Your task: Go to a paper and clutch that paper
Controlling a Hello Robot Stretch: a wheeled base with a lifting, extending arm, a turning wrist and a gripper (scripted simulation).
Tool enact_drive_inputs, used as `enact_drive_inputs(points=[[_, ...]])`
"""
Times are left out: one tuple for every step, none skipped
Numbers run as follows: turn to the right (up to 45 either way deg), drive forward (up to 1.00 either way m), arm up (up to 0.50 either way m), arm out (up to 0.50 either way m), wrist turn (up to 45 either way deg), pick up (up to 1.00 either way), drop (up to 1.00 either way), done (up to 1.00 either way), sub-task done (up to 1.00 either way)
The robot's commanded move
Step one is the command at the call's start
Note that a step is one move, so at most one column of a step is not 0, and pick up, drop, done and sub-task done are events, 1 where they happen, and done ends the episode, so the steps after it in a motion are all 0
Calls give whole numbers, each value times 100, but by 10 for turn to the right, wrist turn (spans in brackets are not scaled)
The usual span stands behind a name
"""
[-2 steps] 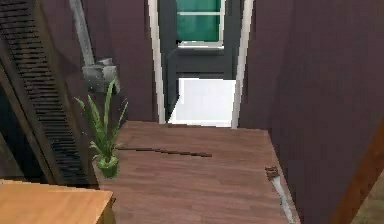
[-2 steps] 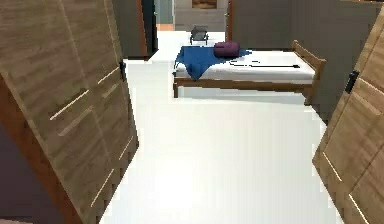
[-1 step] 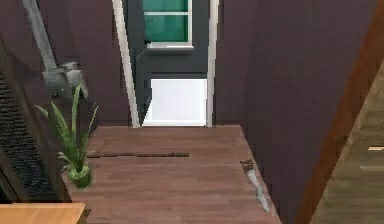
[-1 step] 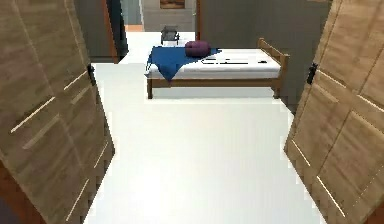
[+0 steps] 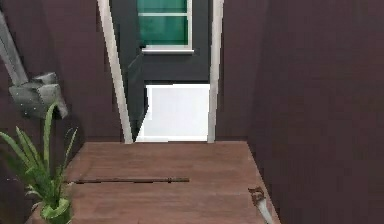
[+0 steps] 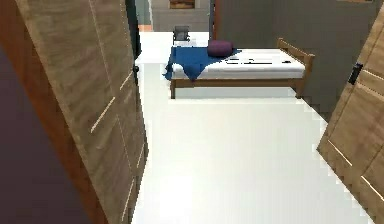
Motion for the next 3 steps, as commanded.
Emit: enact_drive_inputs(points=[[-180,0,0,0,0,0,0,0,0],[0,60,0,0,0,0,0,0,0],[450,0,0,0,0,0,0,0,0]])
